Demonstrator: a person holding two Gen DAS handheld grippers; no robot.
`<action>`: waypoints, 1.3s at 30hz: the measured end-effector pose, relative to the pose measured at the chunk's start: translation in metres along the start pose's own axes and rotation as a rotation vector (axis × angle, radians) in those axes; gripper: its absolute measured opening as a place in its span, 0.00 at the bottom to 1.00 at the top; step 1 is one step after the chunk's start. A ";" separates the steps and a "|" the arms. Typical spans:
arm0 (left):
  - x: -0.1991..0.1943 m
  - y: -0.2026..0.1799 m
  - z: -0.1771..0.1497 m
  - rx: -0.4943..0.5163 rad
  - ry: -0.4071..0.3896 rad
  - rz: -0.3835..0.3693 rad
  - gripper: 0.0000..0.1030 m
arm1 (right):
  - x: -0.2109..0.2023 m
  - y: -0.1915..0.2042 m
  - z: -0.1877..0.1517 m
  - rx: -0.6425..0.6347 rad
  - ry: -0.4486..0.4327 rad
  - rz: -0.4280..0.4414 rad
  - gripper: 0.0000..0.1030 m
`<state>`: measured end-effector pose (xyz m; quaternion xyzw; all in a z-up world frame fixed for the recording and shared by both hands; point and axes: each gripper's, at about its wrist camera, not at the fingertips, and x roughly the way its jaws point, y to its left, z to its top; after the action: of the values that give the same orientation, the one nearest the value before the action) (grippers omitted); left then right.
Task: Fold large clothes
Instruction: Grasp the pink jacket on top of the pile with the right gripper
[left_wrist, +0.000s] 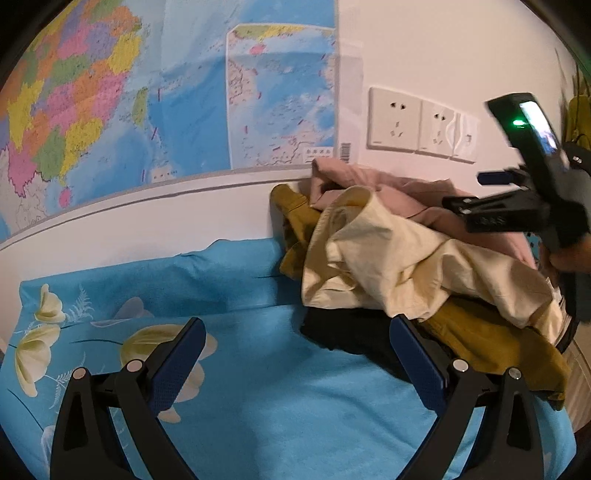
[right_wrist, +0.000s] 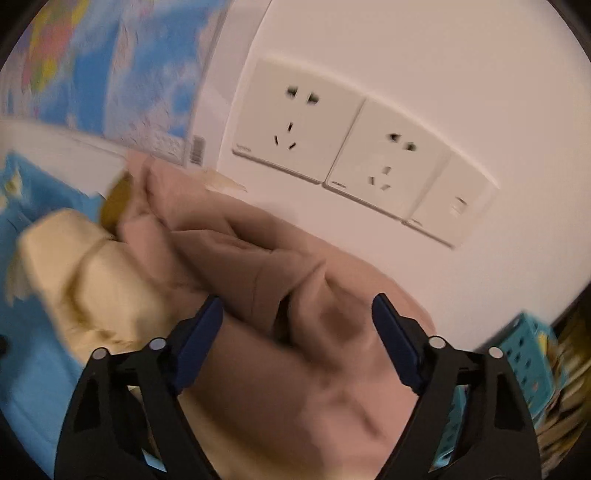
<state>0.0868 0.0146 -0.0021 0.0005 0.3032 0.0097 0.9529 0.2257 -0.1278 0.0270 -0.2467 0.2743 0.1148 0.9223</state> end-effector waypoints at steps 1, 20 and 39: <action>0.004 0.003 0.000 -0.006 0.009 0.002 0.94 | 0.008 0.001 0.004 -0.021 0.010 0.021 0.81; 0.009 0.016 0.008 0.051 -0.029 -0.104 0.94 | -0.137 -0.104 0.043 0.137 -0.277 -0.024 0.19; -0.019 -0.158 0.039 0.229 -0.097 -0.866 0.94 | -0.343 -0.137 0.016 0.252 -0.495 -0.092 0.17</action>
<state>0.0972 -0.1432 0.0396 -0.0205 0.2294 -0.4237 0.8760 -0.0017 -0.2619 0.2854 -0.1067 0.0414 0.0945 0.9889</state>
